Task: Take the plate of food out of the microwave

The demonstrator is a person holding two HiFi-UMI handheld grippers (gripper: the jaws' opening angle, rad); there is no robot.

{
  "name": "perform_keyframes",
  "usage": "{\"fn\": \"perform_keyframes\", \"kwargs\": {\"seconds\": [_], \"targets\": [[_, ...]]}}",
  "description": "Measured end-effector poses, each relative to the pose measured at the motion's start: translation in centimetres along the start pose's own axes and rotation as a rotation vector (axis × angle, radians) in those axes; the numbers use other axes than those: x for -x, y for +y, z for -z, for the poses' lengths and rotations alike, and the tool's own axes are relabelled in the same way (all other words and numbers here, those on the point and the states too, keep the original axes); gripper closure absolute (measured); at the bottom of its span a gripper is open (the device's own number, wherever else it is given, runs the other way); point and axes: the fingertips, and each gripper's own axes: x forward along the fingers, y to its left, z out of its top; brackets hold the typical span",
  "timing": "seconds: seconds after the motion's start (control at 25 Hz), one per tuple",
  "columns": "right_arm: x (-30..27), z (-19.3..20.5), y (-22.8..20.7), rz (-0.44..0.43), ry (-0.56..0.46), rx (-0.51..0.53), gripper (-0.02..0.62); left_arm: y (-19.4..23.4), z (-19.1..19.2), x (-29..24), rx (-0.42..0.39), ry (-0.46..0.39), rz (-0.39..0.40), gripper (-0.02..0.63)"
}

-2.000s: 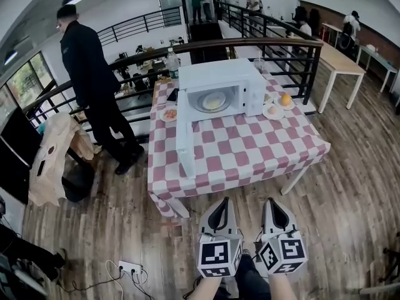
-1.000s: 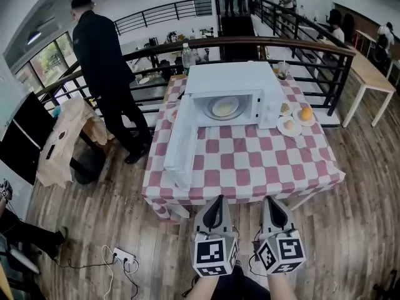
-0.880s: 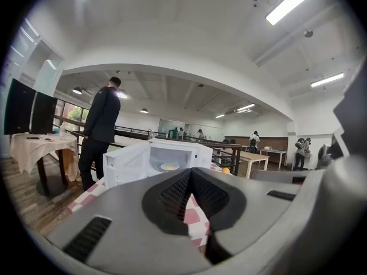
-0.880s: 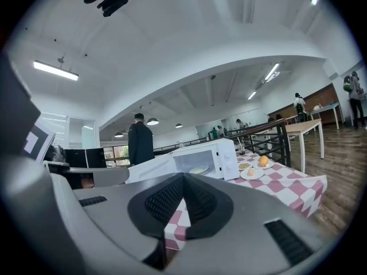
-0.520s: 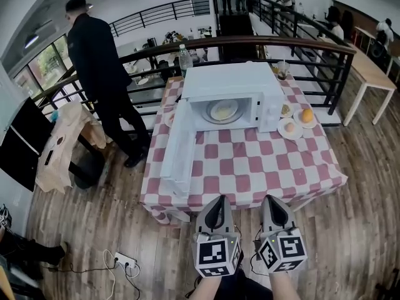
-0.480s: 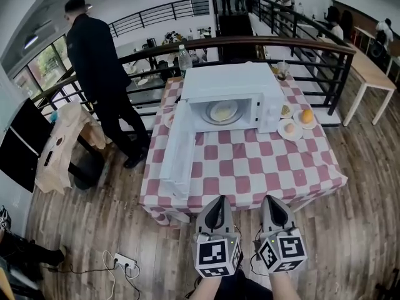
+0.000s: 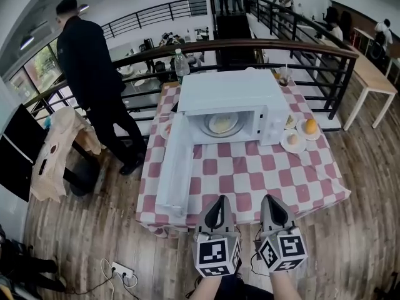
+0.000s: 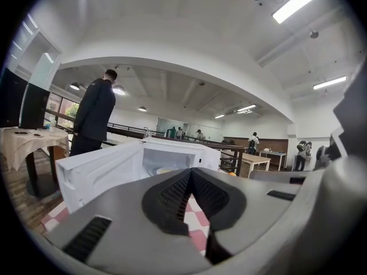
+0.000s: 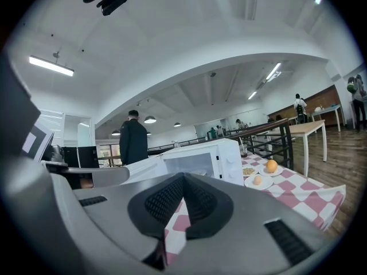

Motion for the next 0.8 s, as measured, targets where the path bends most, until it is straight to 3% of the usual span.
{"fn": "perform_keyframes", "kwargs": {"seconds": [0.8], "targets": [[-13.2,-0.7,-0.9,0.020,0.041,0.010,0.603,5.9,-0.9,-11.9,0.038,0.035,0.026,0.597]]}}
